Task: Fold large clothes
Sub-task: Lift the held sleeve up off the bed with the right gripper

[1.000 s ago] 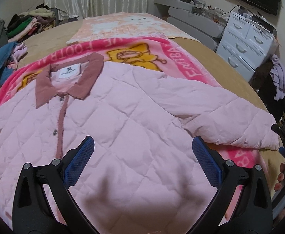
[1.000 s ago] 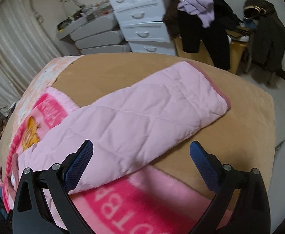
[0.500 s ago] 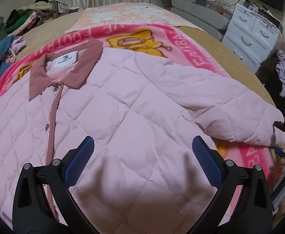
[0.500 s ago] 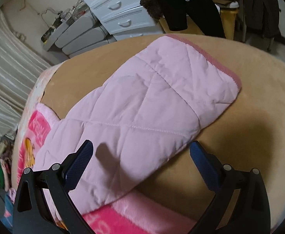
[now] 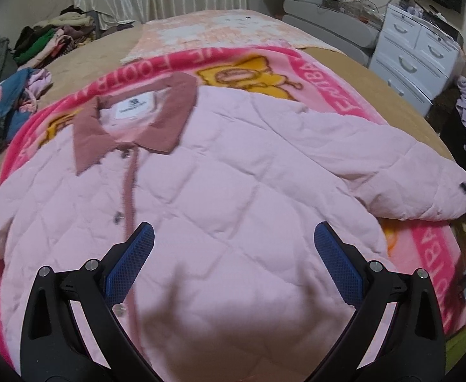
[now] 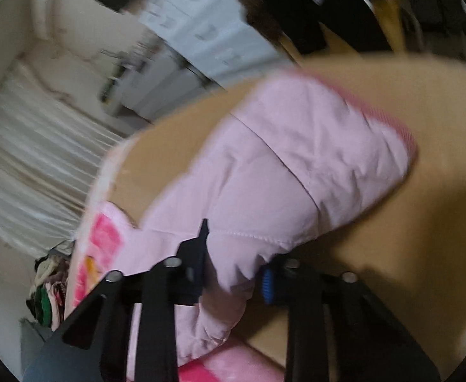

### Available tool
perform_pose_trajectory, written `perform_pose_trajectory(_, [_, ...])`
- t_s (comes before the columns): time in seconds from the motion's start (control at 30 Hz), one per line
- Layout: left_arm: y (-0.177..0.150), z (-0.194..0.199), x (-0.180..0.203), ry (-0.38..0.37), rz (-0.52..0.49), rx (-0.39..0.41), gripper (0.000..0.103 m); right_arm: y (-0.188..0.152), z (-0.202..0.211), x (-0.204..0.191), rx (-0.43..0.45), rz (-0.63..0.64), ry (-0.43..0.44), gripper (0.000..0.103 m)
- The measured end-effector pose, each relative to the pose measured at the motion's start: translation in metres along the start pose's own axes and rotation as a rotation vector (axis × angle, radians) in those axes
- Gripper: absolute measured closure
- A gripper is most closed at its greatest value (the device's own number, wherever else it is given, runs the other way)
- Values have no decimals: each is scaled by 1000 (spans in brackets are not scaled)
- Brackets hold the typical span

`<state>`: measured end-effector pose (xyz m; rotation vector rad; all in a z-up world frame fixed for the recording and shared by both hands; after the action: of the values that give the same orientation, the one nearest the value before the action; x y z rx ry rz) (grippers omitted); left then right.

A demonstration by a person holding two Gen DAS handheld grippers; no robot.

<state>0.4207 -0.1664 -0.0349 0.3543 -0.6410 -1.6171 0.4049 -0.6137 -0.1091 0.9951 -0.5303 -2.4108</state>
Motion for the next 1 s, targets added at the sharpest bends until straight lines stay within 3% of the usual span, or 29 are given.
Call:
perform_pose_trajectory(0.17, [8, 15, -25, -3, 63, 28, 9, 5, 46, -45, 114, 121, 70, 84])
perform_pose_trajectory(0.37, [12, 43, -47, 13, 71, 68, 9, -12, 93, -109, 198, 274, 160, 86])
perform_pose_trajectory(1.0, [8, 121, -150, 64, 184, 188, 9, -81, 163, -236, 224, 518, 443, 86])
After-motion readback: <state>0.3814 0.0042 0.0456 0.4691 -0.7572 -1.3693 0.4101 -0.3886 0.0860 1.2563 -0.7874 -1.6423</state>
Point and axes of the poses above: each gripper's, at about its wrist camera, not at the fingertips, and z roughly against the way its jaws point, x to its right, y to its top, the point moved 3 cm from there along -z, roughly the way its jaws point, and after that the axes turned 10 degrees about -y, right-handed, at the moved point
